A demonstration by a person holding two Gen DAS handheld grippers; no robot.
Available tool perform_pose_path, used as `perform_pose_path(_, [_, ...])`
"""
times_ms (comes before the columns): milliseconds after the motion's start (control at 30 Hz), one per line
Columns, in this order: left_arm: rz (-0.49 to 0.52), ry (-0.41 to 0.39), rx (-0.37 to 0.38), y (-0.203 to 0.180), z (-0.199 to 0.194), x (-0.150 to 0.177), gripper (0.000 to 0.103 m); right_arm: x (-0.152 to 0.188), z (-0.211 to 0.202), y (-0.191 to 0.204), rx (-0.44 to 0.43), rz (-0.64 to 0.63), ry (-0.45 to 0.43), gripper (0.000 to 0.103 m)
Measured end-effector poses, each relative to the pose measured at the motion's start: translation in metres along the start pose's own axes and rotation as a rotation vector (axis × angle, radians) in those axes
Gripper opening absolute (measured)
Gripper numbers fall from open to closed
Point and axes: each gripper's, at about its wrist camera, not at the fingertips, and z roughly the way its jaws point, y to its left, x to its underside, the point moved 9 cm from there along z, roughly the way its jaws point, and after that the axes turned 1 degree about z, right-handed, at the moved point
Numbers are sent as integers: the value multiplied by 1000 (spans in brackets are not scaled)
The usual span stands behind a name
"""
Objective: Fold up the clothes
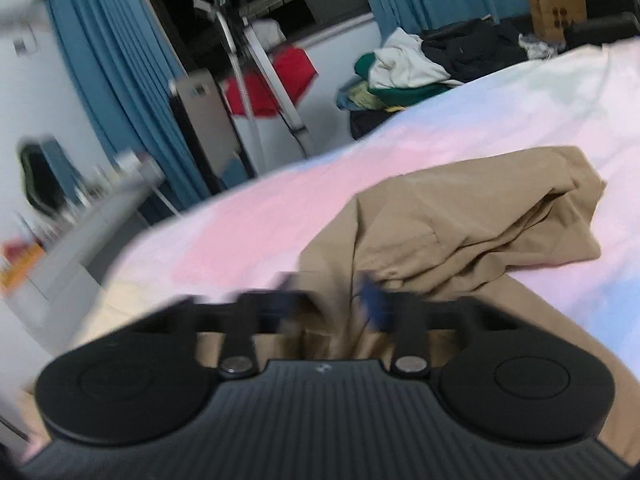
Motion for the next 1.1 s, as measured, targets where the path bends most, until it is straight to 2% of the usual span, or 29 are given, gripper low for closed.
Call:
perform_pose_path(133, [-19,-11,-14,6,1,-2,9,-3,-7,-3,46,2,-27,7])
perform_pose_path(233, [-42,-52,-26,11,-2,-8,9,-6,-14,-5,77,7,-49,7])
perform_pose_path(533, [-111,-289,-65,25,-49,-40,8,-24,-90,1,10,100,-212,7])
perform_pose_path(667, [-103,-452,-108,28,-95,-55,8,-30,-125,9,-31,134,-284,7])
perform_pose_path(800, [-173,-560,-104,30,-149,-74,7,-44,-171,39,-102,125,-355,6])
perform_pose_path(967, [-193,-735,-90,17,-240,-120,6,-89,-242,94,-180,45,-487,6])
perform_pose_path(1100, [-147,-852,-85,-3,-322,-166,6,-130,-304,138,-236,-5,-603,6])
